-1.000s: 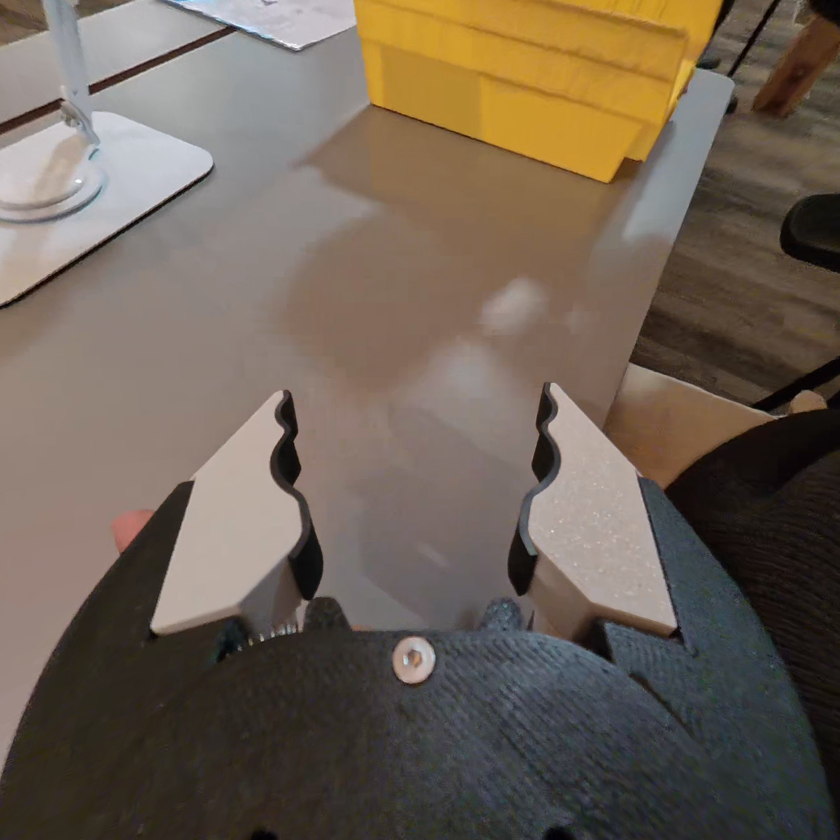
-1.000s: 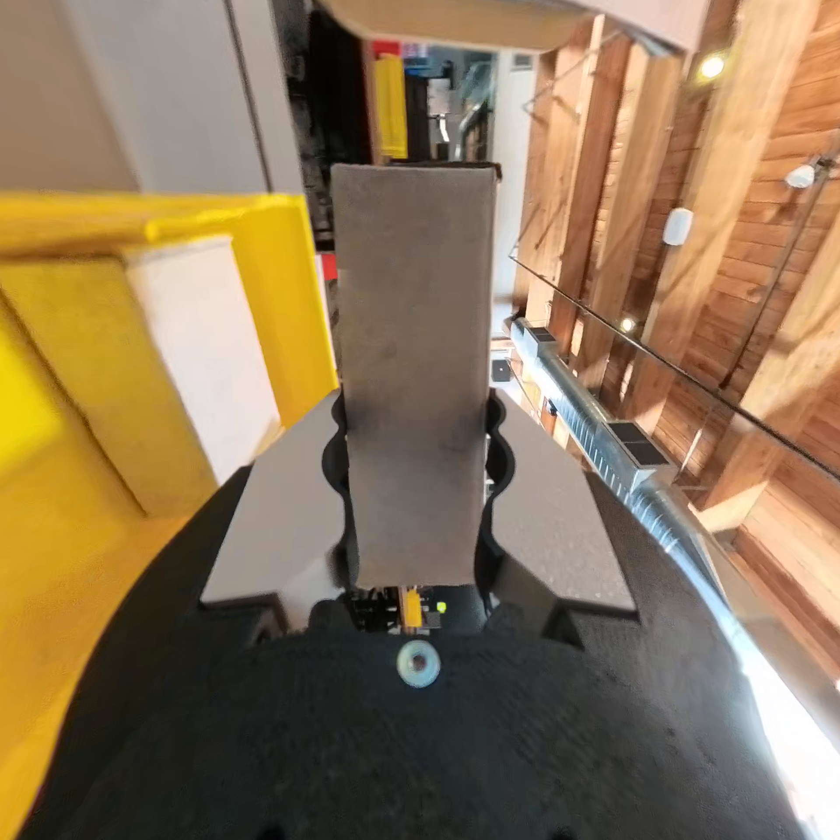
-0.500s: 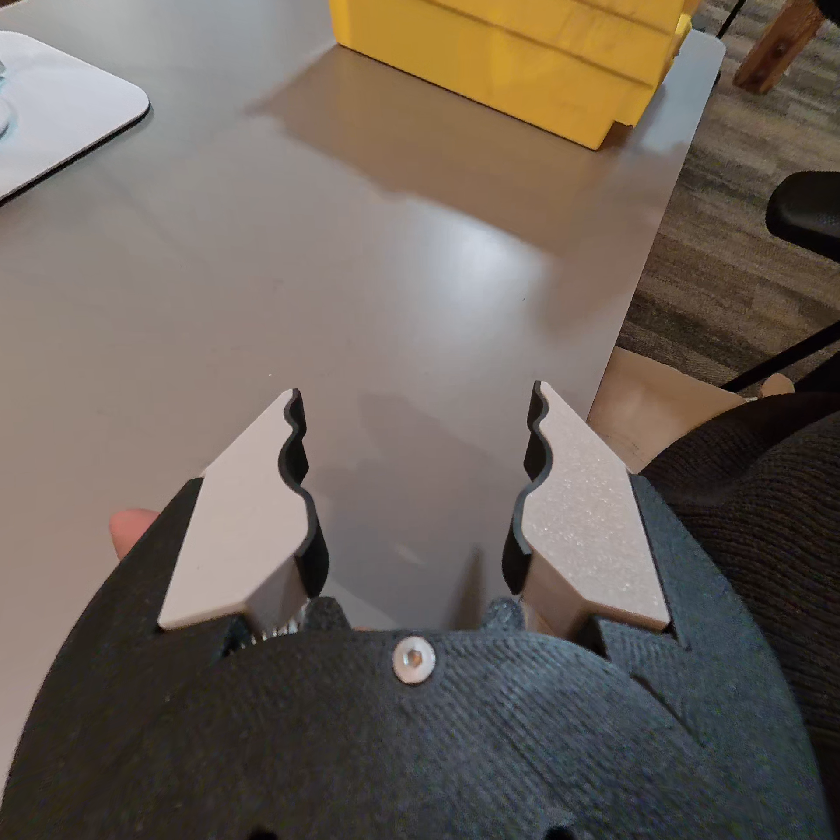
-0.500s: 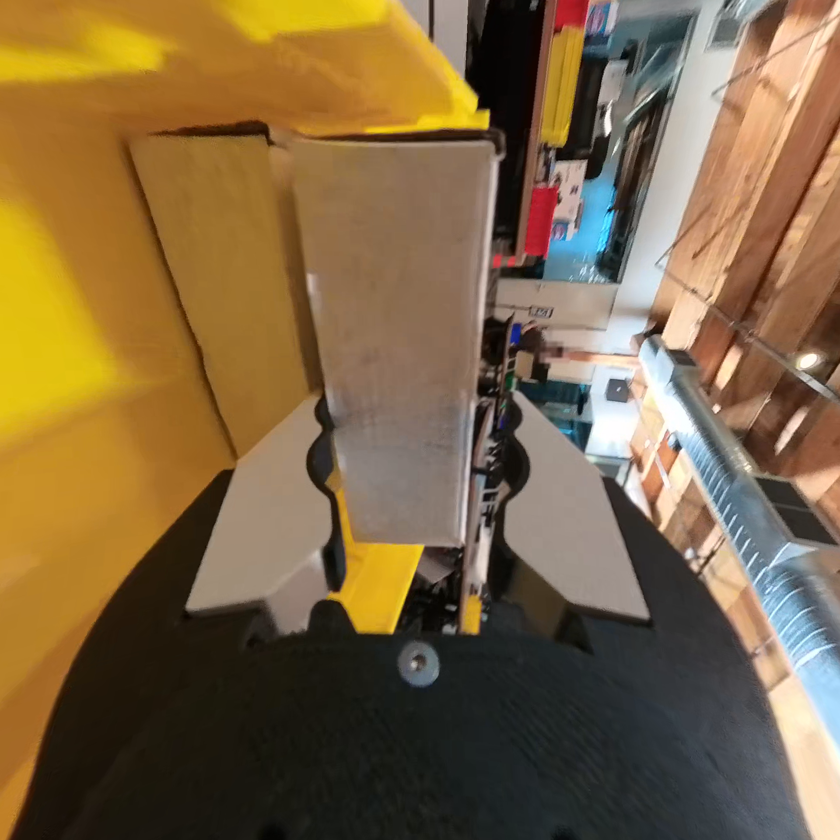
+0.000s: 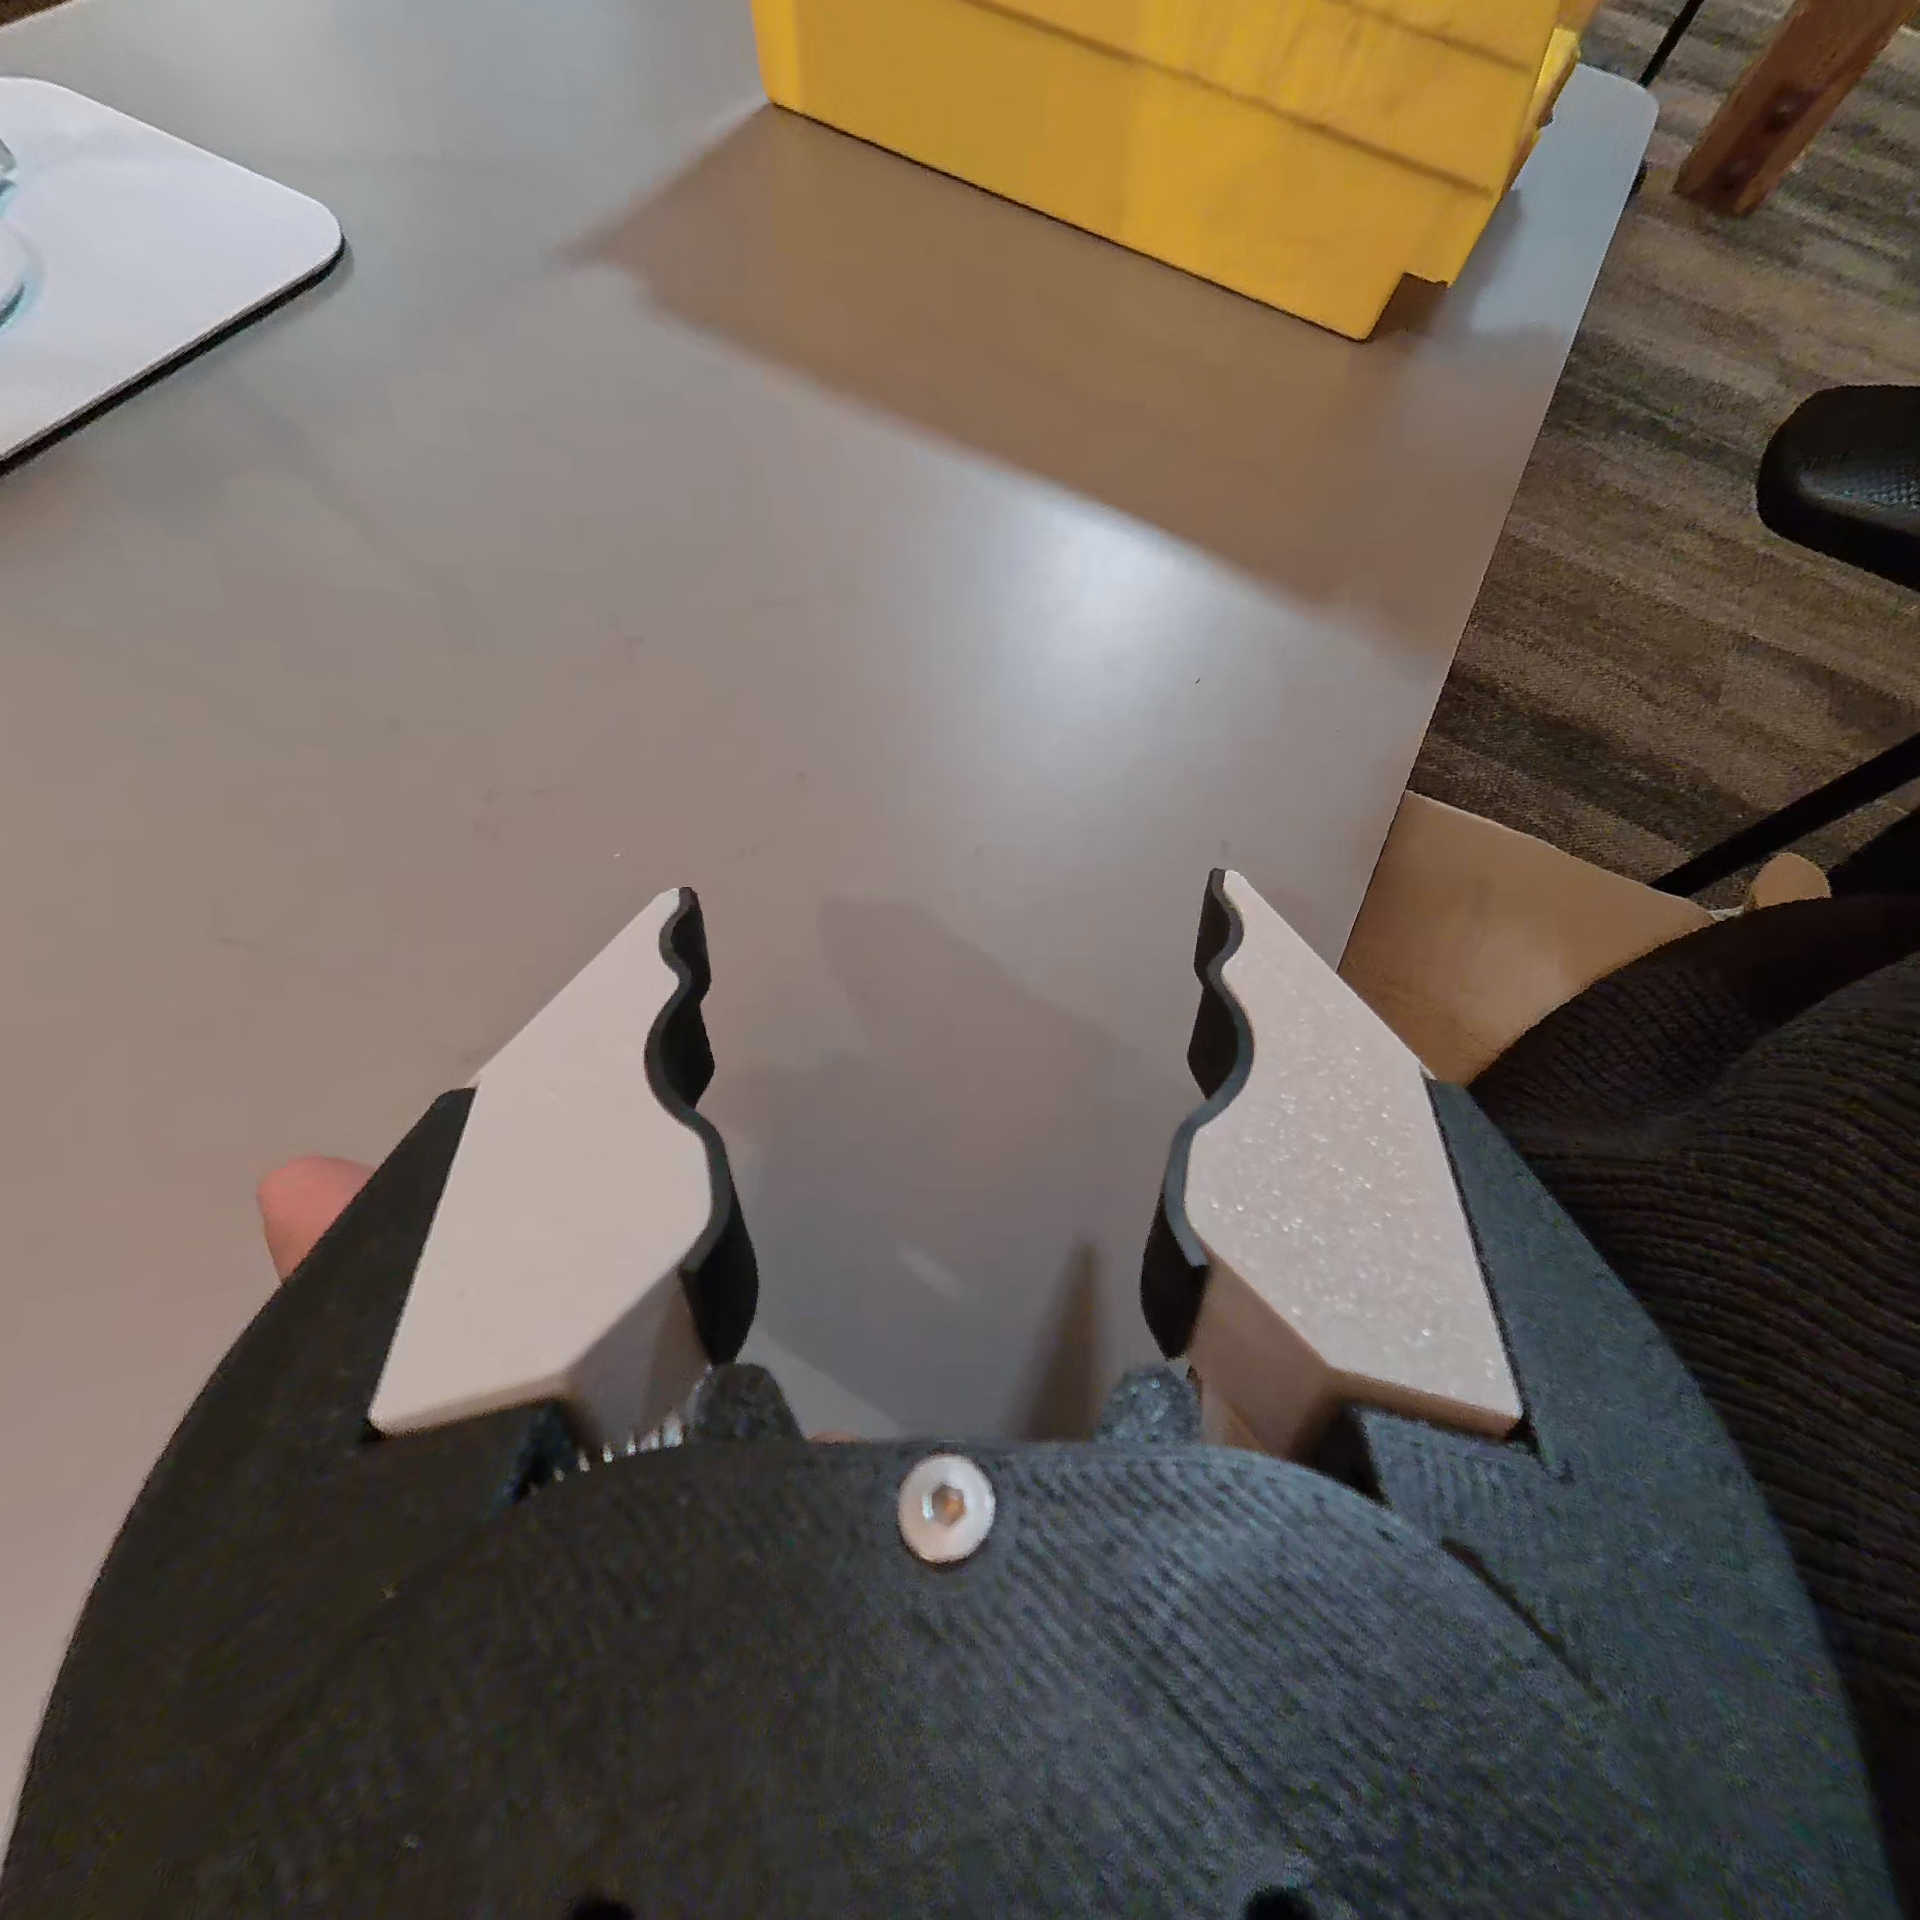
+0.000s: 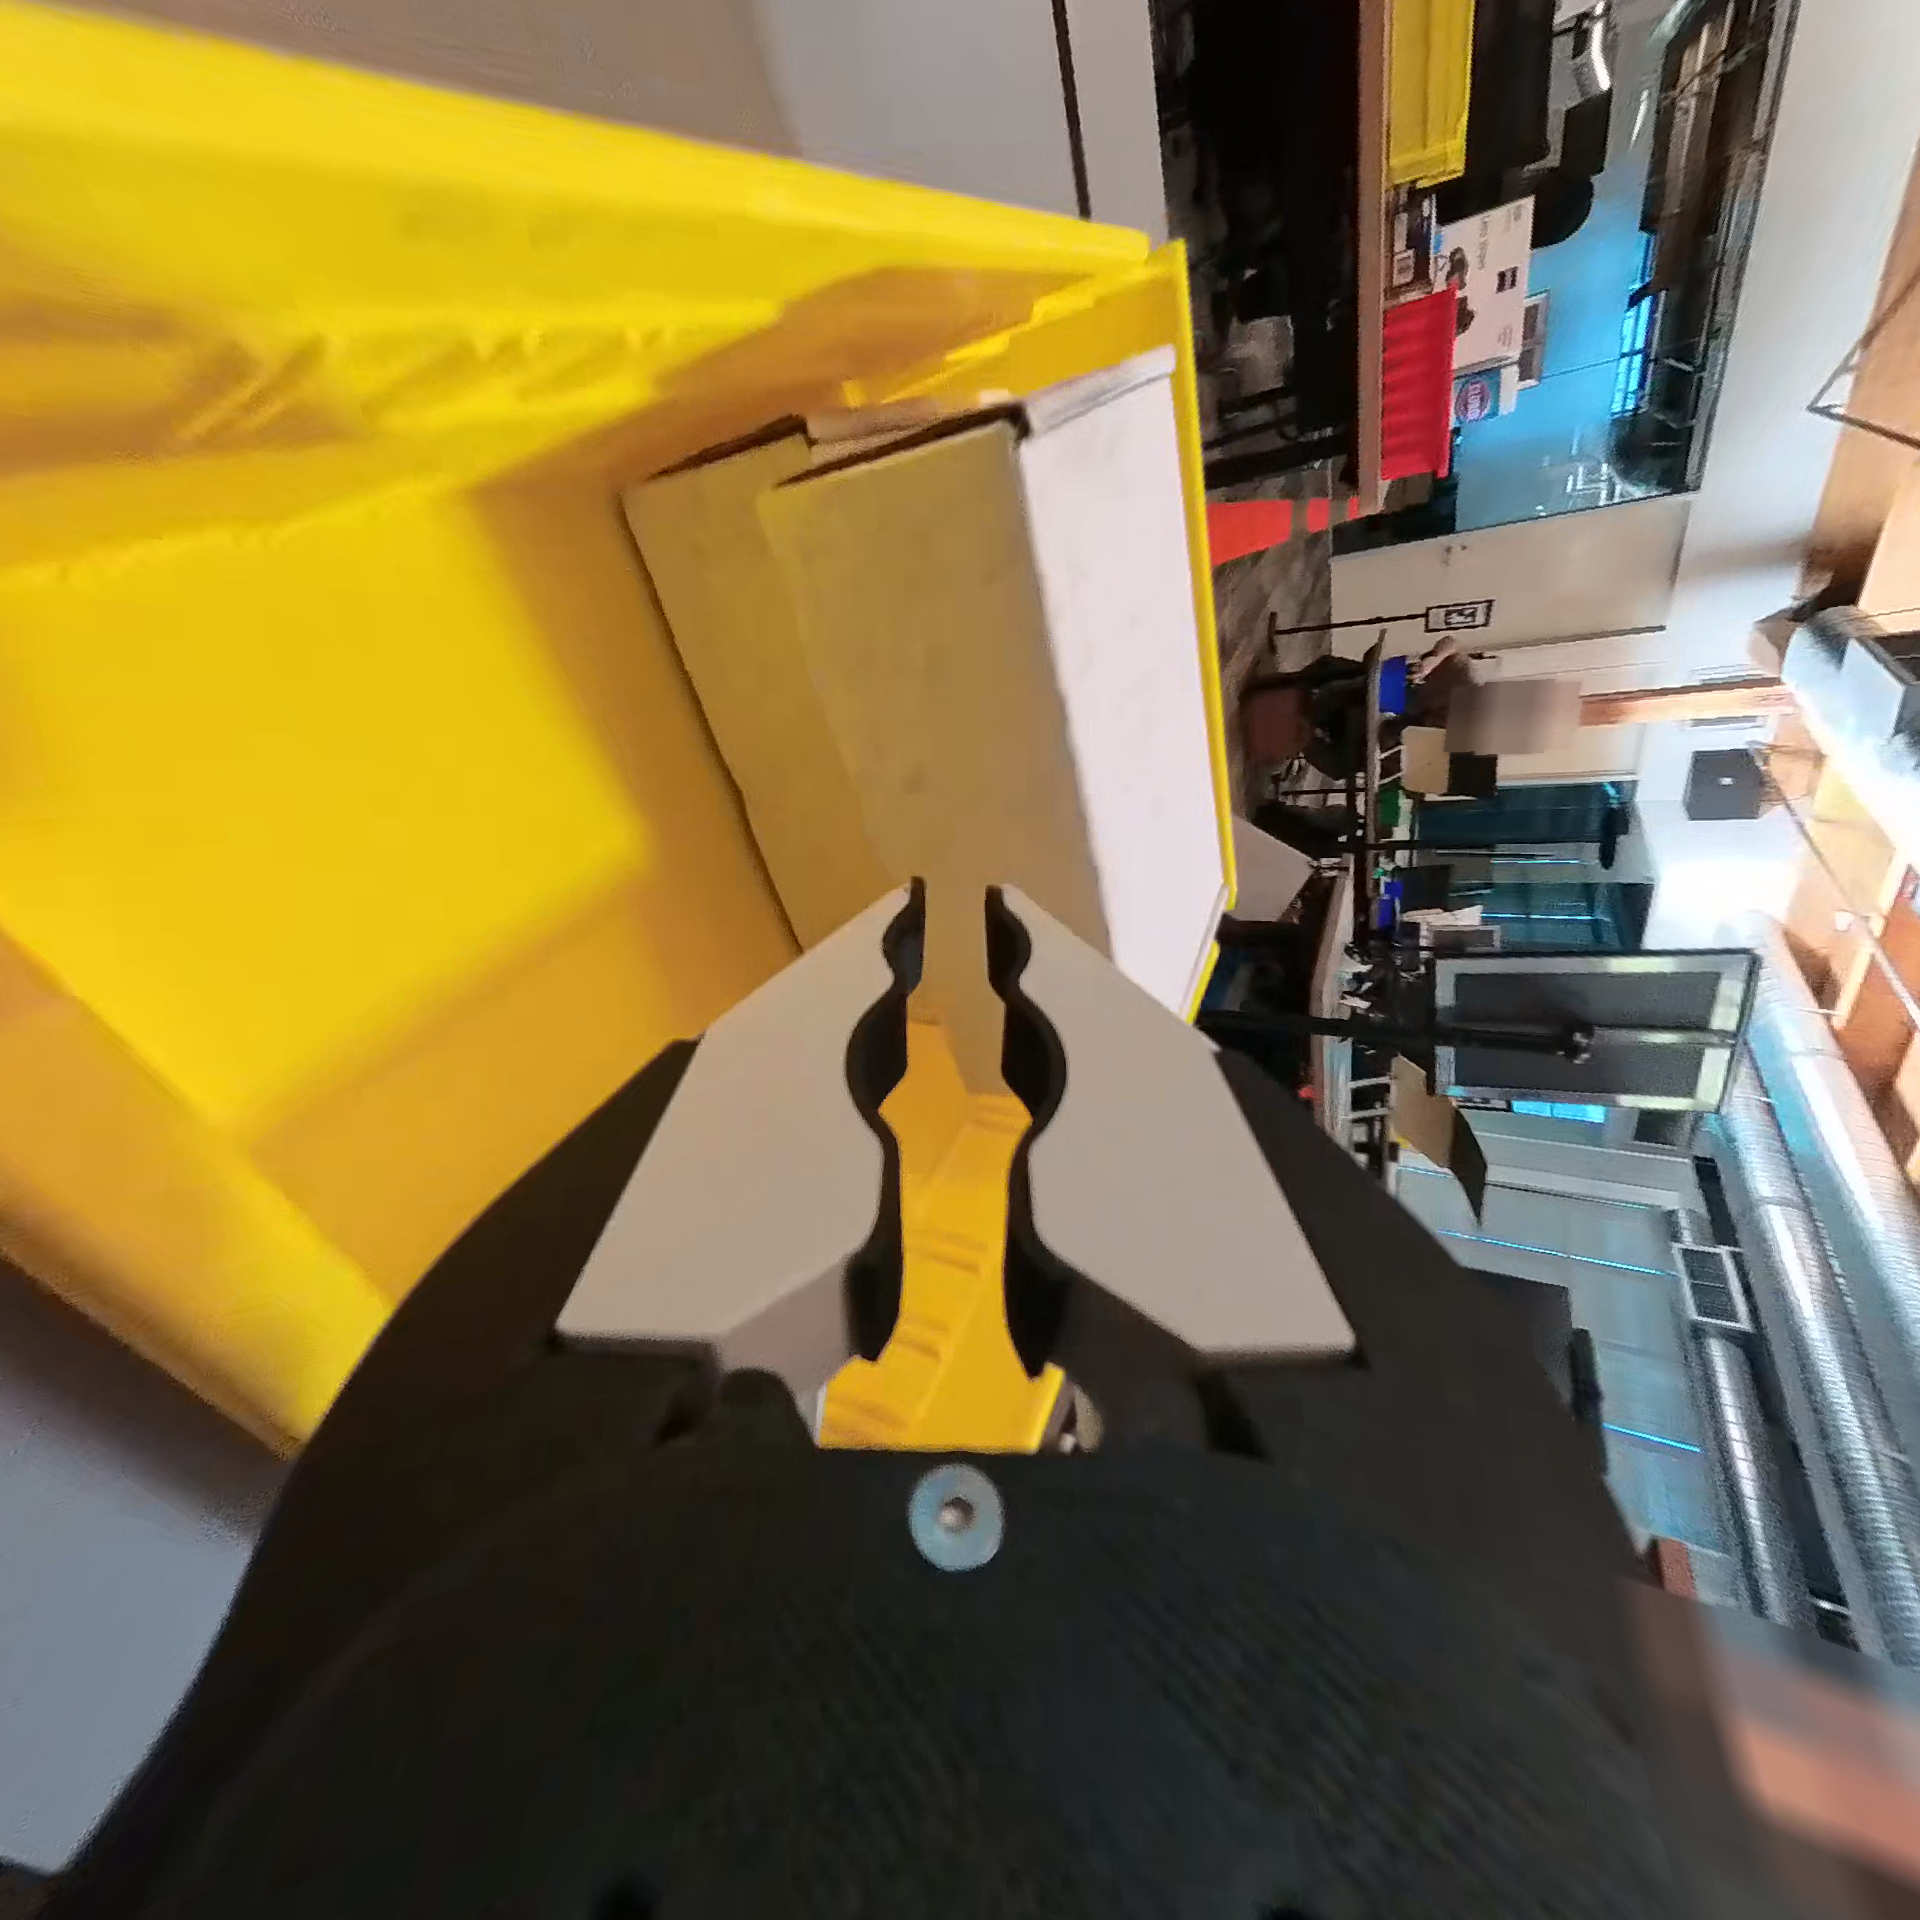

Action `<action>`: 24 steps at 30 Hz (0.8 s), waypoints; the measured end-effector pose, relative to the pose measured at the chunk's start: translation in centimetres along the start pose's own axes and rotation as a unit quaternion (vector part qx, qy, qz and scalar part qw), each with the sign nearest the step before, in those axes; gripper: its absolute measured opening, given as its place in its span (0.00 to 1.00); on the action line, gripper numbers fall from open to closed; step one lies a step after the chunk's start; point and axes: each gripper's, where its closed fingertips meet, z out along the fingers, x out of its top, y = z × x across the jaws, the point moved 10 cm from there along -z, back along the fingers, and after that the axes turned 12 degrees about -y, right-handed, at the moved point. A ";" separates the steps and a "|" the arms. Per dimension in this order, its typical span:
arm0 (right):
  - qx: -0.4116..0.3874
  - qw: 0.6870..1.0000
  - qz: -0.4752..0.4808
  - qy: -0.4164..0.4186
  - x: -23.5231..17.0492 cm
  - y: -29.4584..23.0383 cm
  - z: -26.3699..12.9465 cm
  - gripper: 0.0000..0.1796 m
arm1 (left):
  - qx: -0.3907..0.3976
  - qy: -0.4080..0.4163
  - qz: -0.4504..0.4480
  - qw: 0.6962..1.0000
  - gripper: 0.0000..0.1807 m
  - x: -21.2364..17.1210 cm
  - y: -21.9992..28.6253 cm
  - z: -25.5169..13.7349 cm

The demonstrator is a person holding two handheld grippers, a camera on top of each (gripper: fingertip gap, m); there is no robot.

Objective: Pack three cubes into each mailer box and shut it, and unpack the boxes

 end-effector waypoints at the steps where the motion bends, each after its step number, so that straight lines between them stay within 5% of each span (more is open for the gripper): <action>1: 0.007 1.000 0.003 -0.001 0.4 0.2 0.4 0.07 | 0.001 -0.001 0.002 1.000 0.52 0.1 0.1 0.0; 11: 0.028 0.998 0.050 -0.028 2.6 1.7 4.2 0.14 | 0.022 0.015 0.028 0.999 0.49 0.7 1.3 -0.6; 19: 0.013 0.985 0.167 -0.039 -0.6 1.3 1.5 0.18 | 0.018 0.011 0.017 1.000 0.49 0.0 0.8 -0.6; 21: 0.005 0.961 0.275 -0.020 -2.2 1.6 0.2 0.25 | 0.018 0.013 0.016 1.000 0.48 -0.1 0.7 -0.7; 24: 0.046 0.865 0.494 0.072 -5.1 1.9 -1.8 0.32 | 0.017 0.016 0.016 1.000 0.48 0.0 0.8 -0.7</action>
